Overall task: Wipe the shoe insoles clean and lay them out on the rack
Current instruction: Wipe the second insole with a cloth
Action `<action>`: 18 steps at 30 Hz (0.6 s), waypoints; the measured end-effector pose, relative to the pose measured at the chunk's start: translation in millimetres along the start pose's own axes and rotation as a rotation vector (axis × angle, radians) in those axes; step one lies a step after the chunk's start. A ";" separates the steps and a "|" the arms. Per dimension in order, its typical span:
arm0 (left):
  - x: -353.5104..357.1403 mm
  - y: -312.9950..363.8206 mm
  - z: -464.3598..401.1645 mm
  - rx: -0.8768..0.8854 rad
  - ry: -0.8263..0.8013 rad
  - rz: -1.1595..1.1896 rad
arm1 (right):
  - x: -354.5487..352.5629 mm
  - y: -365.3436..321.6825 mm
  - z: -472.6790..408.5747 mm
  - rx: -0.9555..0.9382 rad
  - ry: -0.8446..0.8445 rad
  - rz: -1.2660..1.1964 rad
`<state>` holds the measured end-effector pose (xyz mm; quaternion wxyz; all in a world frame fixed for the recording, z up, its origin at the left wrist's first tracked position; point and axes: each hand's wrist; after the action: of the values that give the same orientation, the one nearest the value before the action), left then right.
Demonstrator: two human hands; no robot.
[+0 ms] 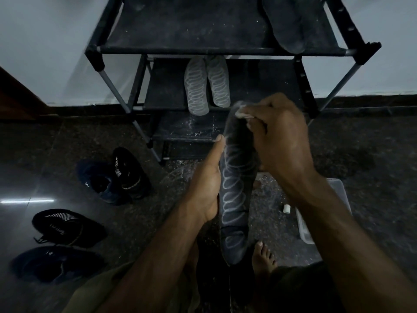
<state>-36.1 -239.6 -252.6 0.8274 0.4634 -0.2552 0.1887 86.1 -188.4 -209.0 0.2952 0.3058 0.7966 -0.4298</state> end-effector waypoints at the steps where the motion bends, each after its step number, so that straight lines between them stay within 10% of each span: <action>1: 0.8 -1.1 -0.1 -0.001 -0.014 -0.019 | -2.3 4.2 -1.4 0.036 0.015 0.010; 18: 5.5 0.5 2.7 0.042 -0.040 -0.119 | -1.3 4.2 -3.4 0.047 0.012 -0.045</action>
<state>-32.7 -241.3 -247.8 0.8219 0.4989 -0.2397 0.1351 89.4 -183.9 -208.6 0.2731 0.2972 0.7949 -0.4531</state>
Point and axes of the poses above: each hand's wrist, its own z-axis away from the middle knuckle, its own x-axis out of the palm, y = z × x
